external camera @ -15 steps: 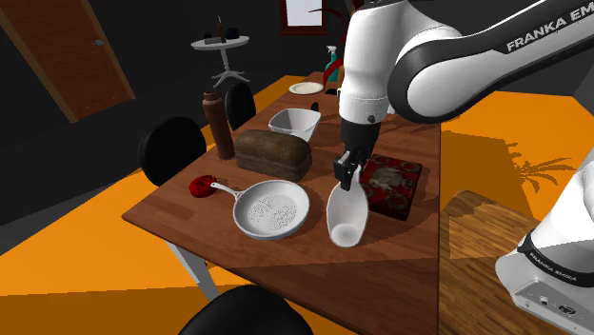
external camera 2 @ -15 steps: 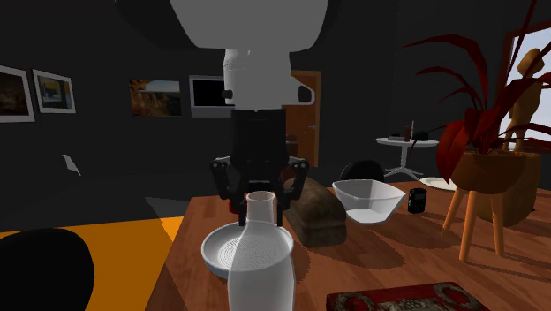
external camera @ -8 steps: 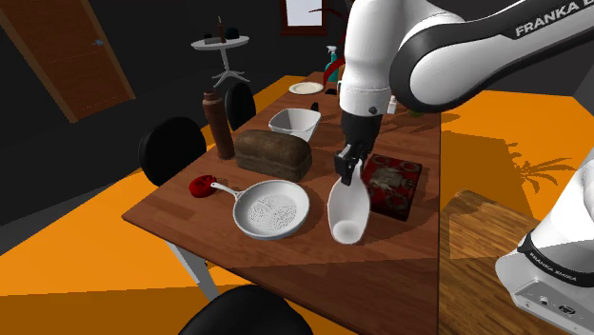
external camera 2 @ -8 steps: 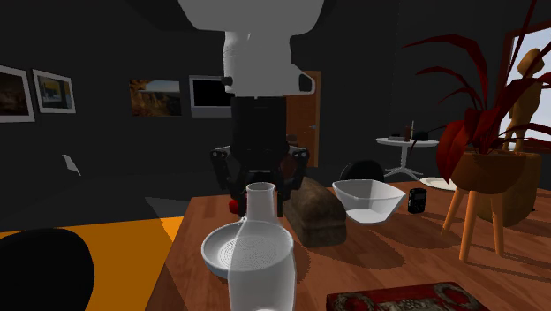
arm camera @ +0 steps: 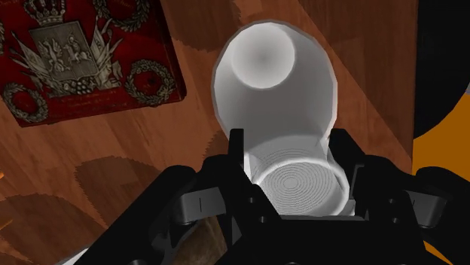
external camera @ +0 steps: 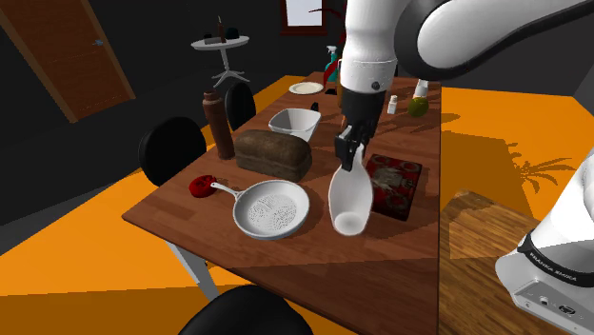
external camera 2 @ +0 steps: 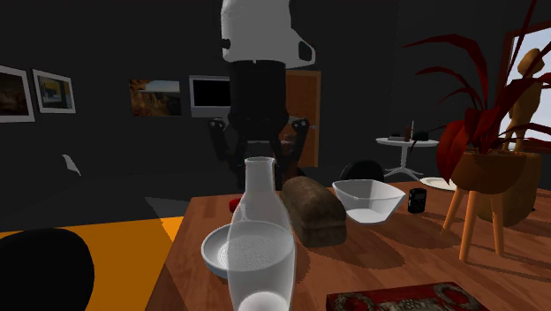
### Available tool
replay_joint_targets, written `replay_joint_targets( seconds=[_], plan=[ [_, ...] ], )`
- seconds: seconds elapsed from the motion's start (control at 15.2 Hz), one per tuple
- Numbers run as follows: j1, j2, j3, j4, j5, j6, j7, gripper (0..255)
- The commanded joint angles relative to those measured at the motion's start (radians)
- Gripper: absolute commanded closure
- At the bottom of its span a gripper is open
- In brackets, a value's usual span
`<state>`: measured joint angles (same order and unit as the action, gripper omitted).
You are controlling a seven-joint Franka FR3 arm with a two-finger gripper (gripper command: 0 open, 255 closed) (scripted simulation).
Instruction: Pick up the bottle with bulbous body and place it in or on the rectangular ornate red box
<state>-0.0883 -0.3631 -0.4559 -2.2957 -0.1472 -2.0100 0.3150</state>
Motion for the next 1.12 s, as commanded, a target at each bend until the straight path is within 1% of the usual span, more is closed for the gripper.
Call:
replay_joint_targets(
  seconds=[0.0,0.66,1.06],
  plan=[
    [0.001,-0.008,0.006,0.021,0.0,0.029,-0.004,255],
    [0.005,-0.024,0.023,0.14,0.005,0.163,-0.007,255],
    [0.044,-0.095,0.143,0.132,0.022,0.236,-0.153,255]
  ],
)
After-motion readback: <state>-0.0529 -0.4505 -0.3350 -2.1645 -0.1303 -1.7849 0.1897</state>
